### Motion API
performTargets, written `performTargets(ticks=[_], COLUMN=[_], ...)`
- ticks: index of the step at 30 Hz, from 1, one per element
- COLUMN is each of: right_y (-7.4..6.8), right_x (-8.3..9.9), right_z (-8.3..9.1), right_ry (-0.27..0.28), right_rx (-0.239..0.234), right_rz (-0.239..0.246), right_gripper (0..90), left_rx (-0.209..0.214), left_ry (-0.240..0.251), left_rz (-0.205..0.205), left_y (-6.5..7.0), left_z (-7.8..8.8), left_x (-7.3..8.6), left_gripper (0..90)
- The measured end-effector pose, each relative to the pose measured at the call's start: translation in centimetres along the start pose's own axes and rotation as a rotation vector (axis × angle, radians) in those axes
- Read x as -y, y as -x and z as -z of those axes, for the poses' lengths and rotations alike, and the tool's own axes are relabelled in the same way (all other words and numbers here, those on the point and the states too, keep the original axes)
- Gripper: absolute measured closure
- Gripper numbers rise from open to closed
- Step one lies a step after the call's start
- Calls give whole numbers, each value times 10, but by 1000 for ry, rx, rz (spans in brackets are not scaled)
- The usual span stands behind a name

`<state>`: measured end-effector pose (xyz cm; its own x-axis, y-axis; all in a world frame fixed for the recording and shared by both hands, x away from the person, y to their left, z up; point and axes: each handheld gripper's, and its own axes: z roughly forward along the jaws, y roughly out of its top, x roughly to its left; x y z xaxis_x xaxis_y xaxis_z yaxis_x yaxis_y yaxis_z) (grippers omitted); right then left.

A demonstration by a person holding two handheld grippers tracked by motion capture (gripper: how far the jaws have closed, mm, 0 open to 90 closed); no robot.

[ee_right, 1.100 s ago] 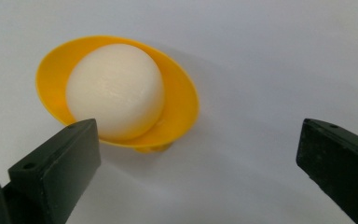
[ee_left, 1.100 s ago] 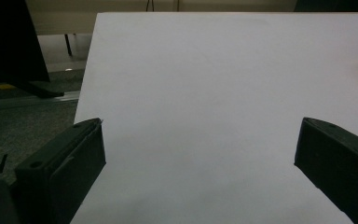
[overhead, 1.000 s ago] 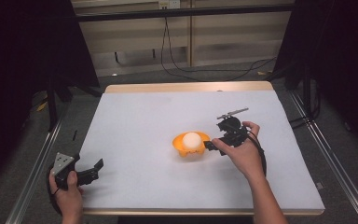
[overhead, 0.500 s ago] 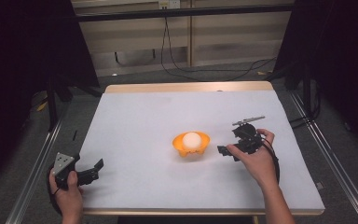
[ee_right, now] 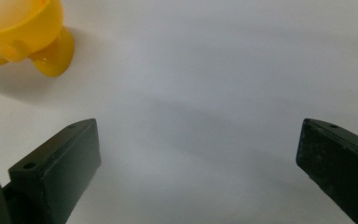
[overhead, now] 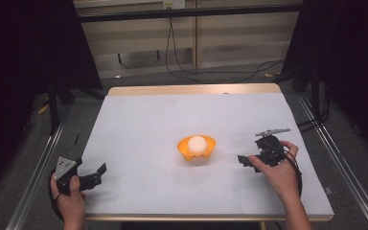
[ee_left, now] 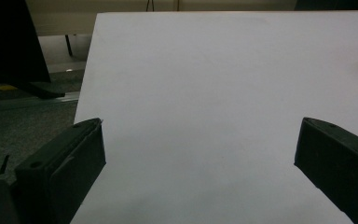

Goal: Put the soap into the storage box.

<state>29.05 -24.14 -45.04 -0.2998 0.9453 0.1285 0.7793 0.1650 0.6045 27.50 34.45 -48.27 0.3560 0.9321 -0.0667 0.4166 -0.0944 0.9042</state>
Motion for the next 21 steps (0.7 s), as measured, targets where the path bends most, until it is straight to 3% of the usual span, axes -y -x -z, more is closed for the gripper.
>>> performTargets(ticks=[21], right_y=[39], right_x=[38], right_z=[22], right_ry=[50], right_rx=[40], right_rz=[-49], right_gripper=[0], left_rx=[-7], left_ry=[-3], left_rz=[-15], left_y=[1], left_z=[0], left_x=[0], left_gripper=[17])
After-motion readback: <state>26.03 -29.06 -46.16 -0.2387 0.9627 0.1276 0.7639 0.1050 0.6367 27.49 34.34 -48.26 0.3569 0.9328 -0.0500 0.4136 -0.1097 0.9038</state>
